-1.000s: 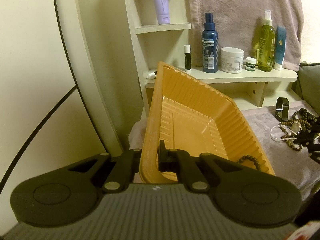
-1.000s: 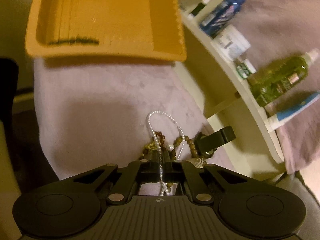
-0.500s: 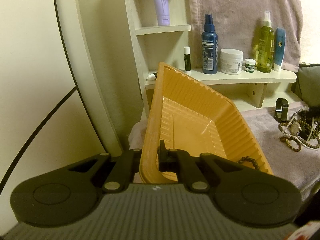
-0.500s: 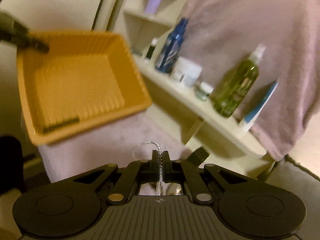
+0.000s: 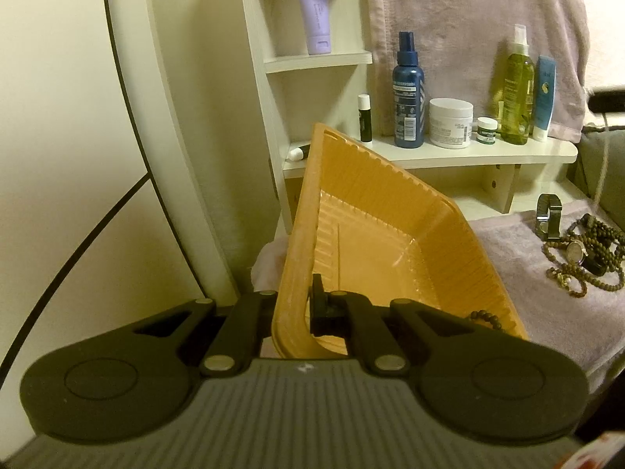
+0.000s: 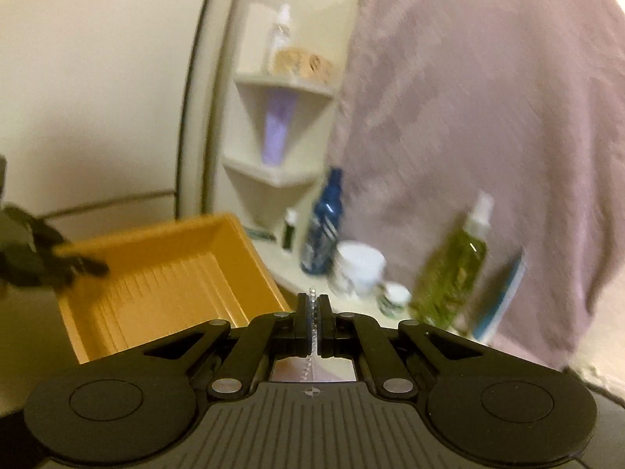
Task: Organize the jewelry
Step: 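Lower the pearl necklace into the orange tray and open the right gripper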
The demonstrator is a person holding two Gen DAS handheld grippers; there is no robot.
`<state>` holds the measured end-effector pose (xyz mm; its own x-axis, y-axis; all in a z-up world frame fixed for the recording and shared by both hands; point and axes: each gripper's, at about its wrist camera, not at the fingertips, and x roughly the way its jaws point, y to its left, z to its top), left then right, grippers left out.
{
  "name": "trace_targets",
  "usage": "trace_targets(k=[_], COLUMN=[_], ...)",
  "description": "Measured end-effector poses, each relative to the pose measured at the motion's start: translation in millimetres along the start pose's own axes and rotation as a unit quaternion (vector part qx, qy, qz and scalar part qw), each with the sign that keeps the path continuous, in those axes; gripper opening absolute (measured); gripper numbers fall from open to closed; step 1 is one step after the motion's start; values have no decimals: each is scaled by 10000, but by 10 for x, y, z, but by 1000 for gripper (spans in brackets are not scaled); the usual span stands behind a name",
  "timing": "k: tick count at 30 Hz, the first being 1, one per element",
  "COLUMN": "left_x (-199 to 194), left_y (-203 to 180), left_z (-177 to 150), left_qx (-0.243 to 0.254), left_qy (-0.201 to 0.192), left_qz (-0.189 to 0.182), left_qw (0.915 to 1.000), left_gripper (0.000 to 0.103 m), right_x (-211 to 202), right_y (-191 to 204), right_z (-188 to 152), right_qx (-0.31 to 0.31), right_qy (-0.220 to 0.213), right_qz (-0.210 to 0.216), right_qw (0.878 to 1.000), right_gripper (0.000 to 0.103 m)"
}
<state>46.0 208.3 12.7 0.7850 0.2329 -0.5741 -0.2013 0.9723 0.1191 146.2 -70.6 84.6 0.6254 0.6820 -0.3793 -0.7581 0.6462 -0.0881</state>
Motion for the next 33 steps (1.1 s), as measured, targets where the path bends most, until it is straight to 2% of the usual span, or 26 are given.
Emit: trace_targets(k=[5, 9, 13, 20, 25, 27, 33], left_x=[1, -2, -10, -6, -7, -7, -7], left_y=[5, 4, 6, 11, 9, 8, 5], left_z=[8, 26, 24, 23, 25, 24, 23], left_qx=[-1, 0, -19, -36, -47, -55, -63], left_qy=[-22, -55, -66, -63, -53, -56, -51], left_qz=[-14, -34, -44, -53, -56, -56, -52], left_qw=[10000, 10000, 10000, 10000, 10000, 10000, 10000], left_gripper=[5, 5, 5, 5, 5, 5, 5], right_x=[68, 222, 503, 936, 995, 976, 836], right_y=[121, 251, 417, 713, 847, 870, 791], right_z=[285, 407, 312, -176, -390, -432, -556], right_qx=[239, 446, 515, 485, 336, 194, 95], right_qy=[-392, -475, -149, 670, 876, 889, 870], right_qz=[458, 844, 1127, 1430, 1377, 1273, 901], right_qw=[9979, 9943, 9922, 9863, 9860, 9877, 9921], right_gripper=[2, 2, 2, 2, 4, 21, 21])
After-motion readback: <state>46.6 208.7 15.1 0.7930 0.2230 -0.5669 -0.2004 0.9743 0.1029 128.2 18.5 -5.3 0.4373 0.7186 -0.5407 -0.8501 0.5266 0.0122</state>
